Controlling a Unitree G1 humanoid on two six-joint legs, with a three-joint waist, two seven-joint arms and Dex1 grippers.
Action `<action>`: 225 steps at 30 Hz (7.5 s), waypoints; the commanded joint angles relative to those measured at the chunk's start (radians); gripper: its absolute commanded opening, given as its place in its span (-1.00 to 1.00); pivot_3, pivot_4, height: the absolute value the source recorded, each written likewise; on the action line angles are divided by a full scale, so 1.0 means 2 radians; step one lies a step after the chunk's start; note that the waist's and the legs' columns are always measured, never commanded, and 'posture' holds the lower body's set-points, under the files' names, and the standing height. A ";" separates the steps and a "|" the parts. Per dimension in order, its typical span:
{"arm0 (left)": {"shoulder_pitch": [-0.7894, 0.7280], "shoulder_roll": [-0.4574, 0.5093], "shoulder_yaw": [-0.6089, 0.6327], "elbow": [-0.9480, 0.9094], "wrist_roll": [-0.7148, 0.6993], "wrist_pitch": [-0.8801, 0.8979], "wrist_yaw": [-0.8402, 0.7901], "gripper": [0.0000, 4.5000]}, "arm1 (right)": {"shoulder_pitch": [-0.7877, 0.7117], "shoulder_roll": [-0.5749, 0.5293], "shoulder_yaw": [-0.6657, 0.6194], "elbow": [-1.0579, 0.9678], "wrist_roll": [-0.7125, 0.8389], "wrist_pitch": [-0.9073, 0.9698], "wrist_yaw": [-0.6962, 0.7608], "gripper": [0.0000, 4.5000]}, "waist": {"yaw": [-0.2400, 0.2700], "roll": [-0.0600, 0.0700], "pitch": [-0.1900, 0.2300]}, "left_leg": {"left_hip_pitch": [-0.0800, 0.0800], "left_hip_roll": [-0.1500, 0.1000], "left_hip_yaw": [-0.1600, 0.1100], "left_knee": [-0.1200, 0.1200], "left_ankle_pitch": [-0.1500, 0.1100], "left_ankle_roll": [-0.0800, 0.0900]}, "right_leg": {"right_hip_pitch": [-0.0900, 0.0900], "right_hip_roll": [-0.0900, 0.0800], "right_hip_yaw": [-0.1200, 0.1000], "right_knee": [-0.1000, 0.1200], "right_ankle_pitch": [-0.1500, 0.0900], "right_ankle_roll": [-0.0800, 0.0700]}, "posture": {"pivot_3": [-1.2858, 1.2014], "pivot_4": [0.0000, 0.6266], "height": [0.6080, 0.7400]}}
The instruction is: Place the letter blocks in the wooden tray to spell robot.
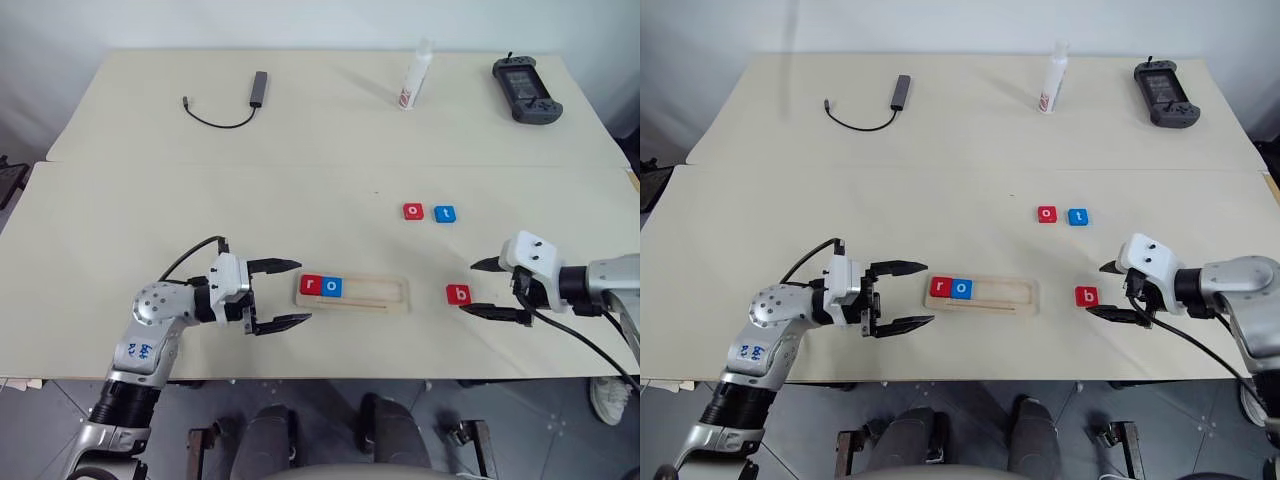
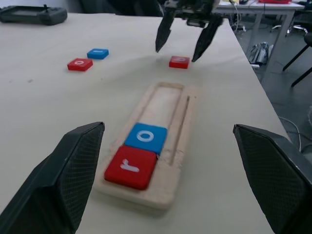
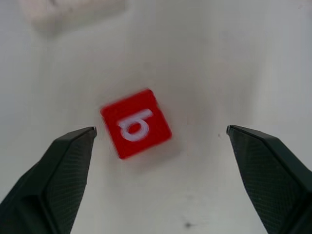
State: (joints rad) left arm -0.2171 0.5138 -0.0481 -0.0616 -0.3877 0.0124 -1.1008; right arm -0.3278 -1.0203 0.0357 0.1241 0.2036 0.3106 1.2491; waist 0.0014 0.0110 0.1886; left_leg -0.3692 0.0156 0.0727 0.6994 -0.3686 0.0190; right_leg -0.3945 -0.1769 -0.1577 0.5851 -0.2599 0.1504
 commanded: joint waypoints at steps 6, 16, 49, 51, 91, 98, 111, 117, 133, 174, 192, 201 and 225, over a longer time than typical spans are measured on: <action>0.016 0.010 0.014 -0.038 -0.007 0.004 0.016 1.00 | -0.026 0.009 0.019 0.022 -0.012 -0.031 0.032 0.10 | 0.001 0.000 0.000 | 0.000 0.000 0.000 0.000 0.000 0.000 | 0.000 0.000 0.000 0.000 0.000 0.000 | 0.03 -0.52 1.00; 0.014 0.010 0.015 -0.033 -0.004 0.000 0.022 1.00 | -0.069 0.015 0.018 -0.100 0.043 0.037 0.060 -0.35 | 0.000 0.000 0.000 | 0.000 0.000 0.000 0.000 0.000 0.000 | 0.000 0.000 0.000 0.000 0.000 0.000 | 0.03 -0.52 1.00; 0.036 0.013 0.018 -0.060 -0.002 0.010 0.051 1.00 | -0.187 0.127 0.169 -0.187 -0.016 0.221 -0.045 0.99 | -0.001 0.000 0.000 | -0.001 0.000 -0.001 0.000 0.000 0.000 | 0.000 0.000 -0.001 0.000 0.000 0.000 | 0.03 -0.52 1.00; 0.032 0.012 0.018 -0.057 -0.002 0.010 0.050 1.00 | -0.183 0.120 0.162 -0.190 -0.012 0.222 -0.045 0.99 | -0.001 0.000 0.000 | -0.001 0.000 -0.001 0.000 0.000 0.000 | 0.000 0.000 -0.001 0.000 0.000 0.000 | 0.03 -0.52 1.00; 0.029 0.009 0.011 -0.057 -0.001 0.015 0.055 1.00 | -0.117 0.168 0.119 -0.161 -0.011 0.089 -0.081 -0.99 | -0.001 0.000 0.000 | -0.001 0.000 -0.001 0.000 0.000 0.000 | 0.000 0.000 0.000 0.000 0.000 0.000 | 0.03 -0.52 1.00; 0.013 0.007 0.006 -0.039 0.000 0.013 0.044 1.00 | -0.063 0.134 0.052 -0.184 0.013 0.067 -0.079 -0.99 | 0.000 0.000 0.000 | -0.001 0.000 -0.001 0.000 0.000 0.000 | 0.000 0.000 -0.001 0.000 0.000 0.000 | 0.03 -0.52 1.00; 0.011 0.012 0.007 -0.038 -0.004 0.018 0.034 1.00 | -0.004 0.087 0.068 -0.248 0.024 0.186 -0.097 -0.99 | -0.001 0.000 0.000 | 0.000 0.000 -0.001 0.000 0.000 0.000 | 0.000 0.000 0.000 0.000 0.000 0.000 | 0.03 -0.52 1.00; 0.013 0.012 0.009 -0.042 -0.003 0.021 0.036 1.00 | -0.030 0.102 0.087 -0.225 0.001 0.185 -0.130 -0.99 | 0.000 0.000 0.000 | 0.000 0.000 -0.001 0.000 0.000 0.000 | 0.000 0.000 0.000 0.000 0.000 0.000 | 0.03 -0.52 1.00; 0.015 0.013 0.010 -0.045 -0.002 0.021 0.043 1.00 | -0.032 0.092 0.090 -0.241 0.019 0.200 -0.110 -0.99 | 0.000 0.000 0.000 | 0.000 0.000 -0.001 0.000 0.000 0.000 | 0.000 0.000 0.000 0.000 0.000 0.000 | 0.03 -0.52 1.00; 0.073 0.047 0.058 -0.075 -0.019 0.038 0.044 1.00 | -0.044 0.207 0.196 -0.299 0.042 0.260 -0.202 -0.99 | -0.001 0.000 0.000 | 0.000 0.000 -0.001 0.000 0.000 0.000 | 0.000 0.000 0.000 0.001 0.000 0.000 | 0.03 -0.52 1.00; 0.052 0.036 0.048 -0.055 -0.013 0.028 0.036 1.00 | 0.012 0.168 0.066 -0.318 0.124 0.199 -0.141 -0.99 | 0.002 0.000 0.000 | 0.000 0.000 -0.001 0.000 0.000 0.000 | 0.000 0.000 0.000 0.000 0.000 0.000 | 0.03 -0.52 1.00; 0.019 0.042 0.047 -0.006 -0.009 0.007 0.016 1.00 | 0.163 0.131 -0.158 -0.250 0.175 0.074 -0.080 -0.59 | 0.009 0.000 0.000 | 0.000 0.000 0.000 0.000 0.000 0.000 | 0.000 0.000 0.000 0.000 0.000 0.000 | 0.03 -0.52 1.00; -0.020 0.020 0.025 0.012 -0.017 0.026 -0.006 1.00 | 0.089 0.134 -0.191 -0.155 0.159 0.096 -0.218 0.98 | -0.001 0.001 0.000 | 0.002 0.001 0.001 0.001 0.000 -0.001 | 0.000 0.000 0.002 0.002 0.000 0.000 | 0.03 -0.52 1.00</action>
State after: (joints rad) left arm -0.2637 0.5550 0.0046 0.0040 -0.4126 0.0653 -1.1138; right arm -0.0956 -0.7289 -0.3817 -0.1729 0.5040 0.4404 0.8347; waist -0.0001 0.0124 0.1880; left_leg -0.3657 0.0167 0.0753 0.7008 -0.3683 0.0180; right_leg -0.3943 -0.1762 -0.1541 0.5886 -0.2600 0.1501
